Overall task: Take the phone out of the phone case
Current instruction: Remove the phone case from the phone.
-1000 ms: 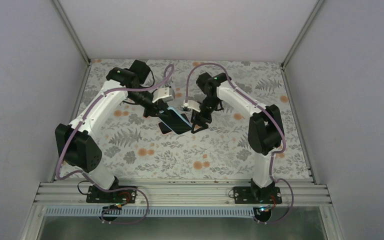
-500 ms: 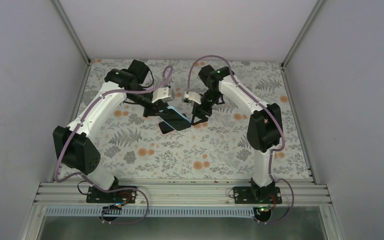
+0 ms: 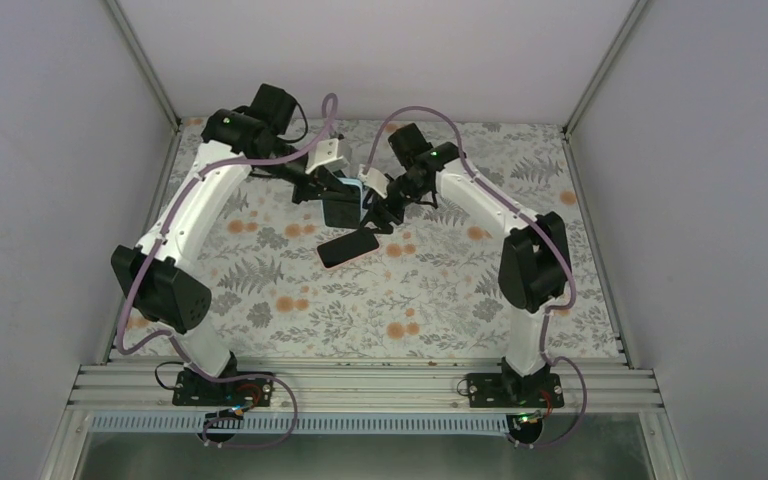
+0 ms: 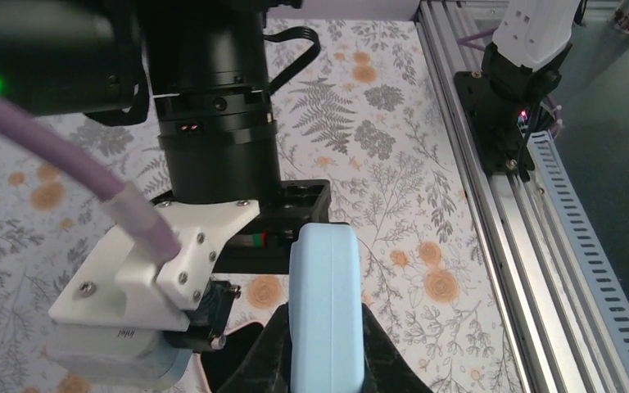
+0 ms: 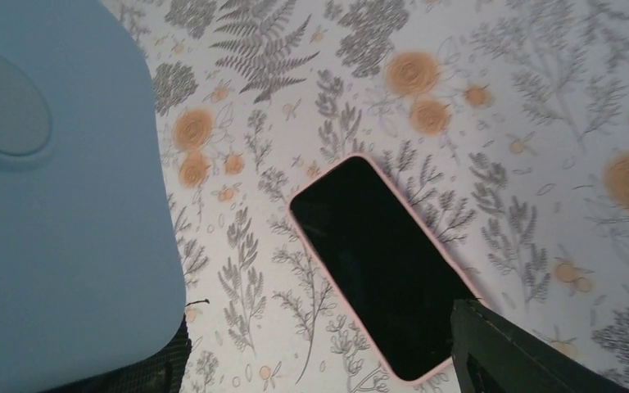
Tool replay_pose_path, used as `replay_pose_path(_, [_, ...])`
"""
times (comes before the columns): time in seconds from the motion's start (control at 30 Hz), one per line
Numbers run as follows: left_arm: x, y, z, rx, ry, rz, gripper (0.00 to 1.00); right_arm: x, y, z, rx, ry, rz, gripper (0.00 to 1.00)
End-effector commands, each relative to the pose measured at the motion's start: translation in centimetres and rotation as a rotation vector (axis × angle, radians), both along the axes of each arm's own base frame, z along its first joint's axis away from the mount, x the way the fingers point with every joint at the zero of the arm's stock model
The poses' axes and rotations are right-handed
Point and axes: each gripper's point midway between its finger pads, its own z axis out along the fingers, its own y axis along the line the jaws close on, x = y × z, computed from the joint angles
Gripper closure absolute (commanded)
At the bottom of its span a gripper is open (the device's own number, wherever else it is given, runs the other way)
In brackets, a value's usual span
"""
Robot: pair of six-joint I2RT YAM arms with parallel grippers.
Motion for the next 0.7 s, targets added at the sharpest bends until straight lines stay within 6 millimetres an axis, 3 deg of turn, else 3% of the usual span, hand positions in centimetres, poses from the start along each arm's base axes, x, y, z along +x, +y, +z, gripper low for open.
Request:
replay_pose_path(0.0, [-2.5,-1.2,2.7,-0.182,0.137,-0.092,0.98,3.3,2.2,6.8,0.206,-0.212,-0.091,0.21])
replay_pose_path(0.1, [-1.6,0.0,2.8,-0.208,0.142,-0.063,0.98,3.7,1.8,8.2,0.242,-0.229,-0.113,0.19])
replay_pose_path(0.27, [-0.8,1.6,3.6,-0.260,0.135,-0.028,0.98,4.0,1.3,8.1,0.256,-0.220,-0.132,0.19])
replay_pose_path(0.5, [-0.4,2.2,4.2,-0.341,0.174,-0.028,0.98,4.5,1.5,9.7,0.296,-0.239,-0.150,0.18])
replay_pose_path(0.67, [-0.1,2.1,3.6,-0.356,0.208,-0.031,0.98,5.5,1.4,12.1,0.338,-0.298,-0.193,0.18])
